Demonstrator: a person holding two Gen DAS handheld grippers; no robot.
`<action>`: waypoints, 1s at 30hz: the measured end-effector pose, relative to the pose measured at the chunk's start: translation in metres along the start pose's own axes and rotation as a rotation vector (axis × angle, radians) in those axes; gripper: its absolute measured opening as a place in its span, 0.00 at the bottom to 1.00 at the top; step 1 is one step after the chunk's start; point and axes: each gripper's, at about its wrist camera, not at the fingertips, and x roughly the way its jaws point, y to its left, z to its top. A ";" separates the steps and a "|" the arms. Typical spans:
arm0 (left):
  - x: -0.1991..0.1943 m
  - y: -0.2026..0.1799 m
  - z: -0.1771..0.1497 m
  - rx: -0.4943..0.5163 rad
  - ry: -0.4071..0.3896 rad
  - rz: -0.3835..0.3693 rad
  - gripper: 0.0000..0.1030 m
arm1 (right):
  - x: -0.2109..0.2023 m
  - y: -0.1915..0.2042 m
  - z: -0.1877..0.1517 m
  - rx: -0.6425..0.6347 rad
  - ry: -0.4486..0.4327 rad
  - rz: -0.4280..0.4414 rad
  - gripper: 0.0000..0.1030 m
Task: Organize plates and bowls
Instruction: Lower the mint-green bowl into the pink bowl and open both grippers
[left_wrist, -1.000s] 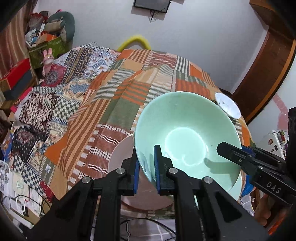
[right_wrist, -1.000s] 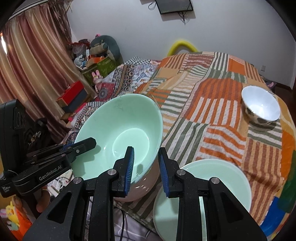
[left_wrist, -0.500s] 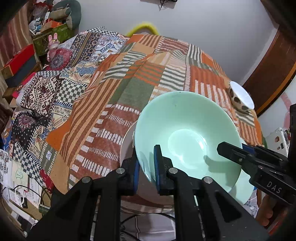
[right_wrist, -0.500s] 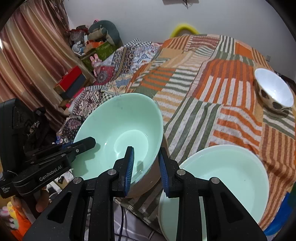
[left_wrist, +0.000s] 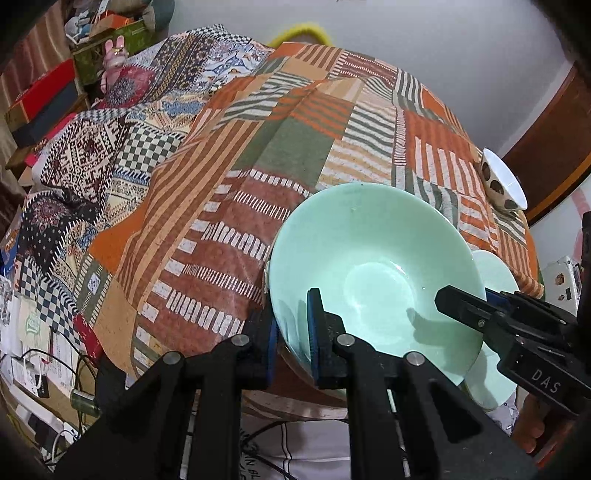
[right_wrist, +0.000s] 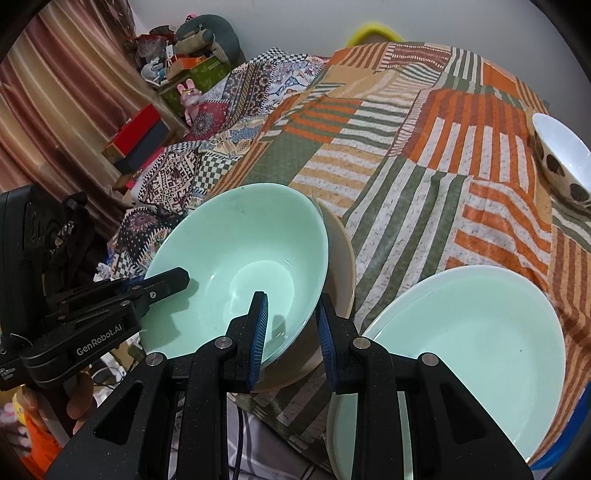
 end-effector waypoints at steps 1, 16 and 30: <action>0.002 0.001 0.000 -0.003 0.003 -0.003 0.12 | 0.002 0.000 0.000 0.001 0.004 -0.001 0.24; 0.014 0.001 0.002 -0.011 0.004 -0.009 0.12 | 0.004 -0.004 0.003 0.018 0.021 0.021 0.27; 0.011 -0.010 0.005 0.037 -0.011 0.071 0.19 | -0.026 -0.003 0.001 -0.038 -0.081 -0.018 0.54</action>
